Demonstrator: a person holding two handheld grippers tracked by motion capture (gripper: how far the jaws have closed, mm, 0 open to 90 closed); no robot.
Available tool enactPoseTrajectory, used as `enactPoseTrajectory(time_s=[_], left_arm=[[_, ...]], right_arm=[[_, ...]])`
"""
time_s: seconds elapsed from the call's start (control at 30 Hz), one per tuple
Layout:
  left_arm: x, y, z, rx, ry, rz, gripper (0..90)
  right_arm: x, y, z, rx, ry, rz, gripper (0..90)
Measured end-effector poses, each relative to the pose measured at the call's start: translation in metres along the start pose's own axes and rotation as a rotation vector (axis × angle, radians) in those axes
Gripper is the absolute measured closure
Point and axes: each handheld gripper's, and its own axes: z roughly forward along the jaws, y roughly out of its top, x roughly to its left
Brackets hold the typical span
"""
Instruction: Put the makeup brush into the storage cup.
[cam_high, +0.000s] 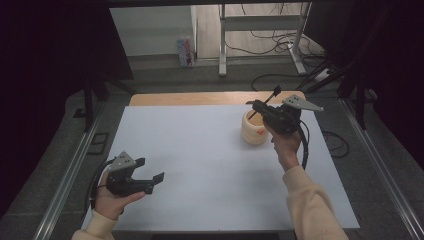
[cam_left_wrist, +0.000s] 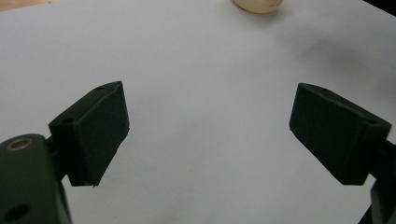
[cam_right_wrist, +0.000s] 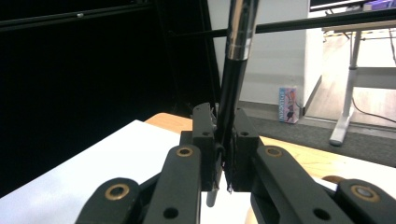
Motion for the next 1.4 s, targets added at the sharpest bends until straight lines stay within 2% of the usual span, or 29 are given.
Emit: enactPoseTrajectory(time_s=[0.3,0.57,1.03,1.17,1.4], left_arm=[[-0.001,-0.001,0.002,0.012,-0.002,0.003,12.3],[0.001,-0.001,0.003,0.011,0.0,0.003,12.2],[0.001,-0.002,0.004,0.017,0.001,0.003,12.2],[0.001,-0.002,0.004,0.017,0.002,0.002,12.2],[0.001,-0.003,0.004,0.02,0.003,0.005,12.2]], right_arm=[[-0.015,-0.004,0.006,0.026,-0.037,0.006,83.6],[-0.025,-0.009,0.017,0.065,-0.073,-0.03,83.6],[-0.047,-0.023,0.029,0.138,-0.144,-0.013,83.5],[-0.053,-0.029,0.032,0.164,-0.154,0.006,83.5],[-0.055,-0.037,0.038,0.209,-0.151,0.002,83.4]])
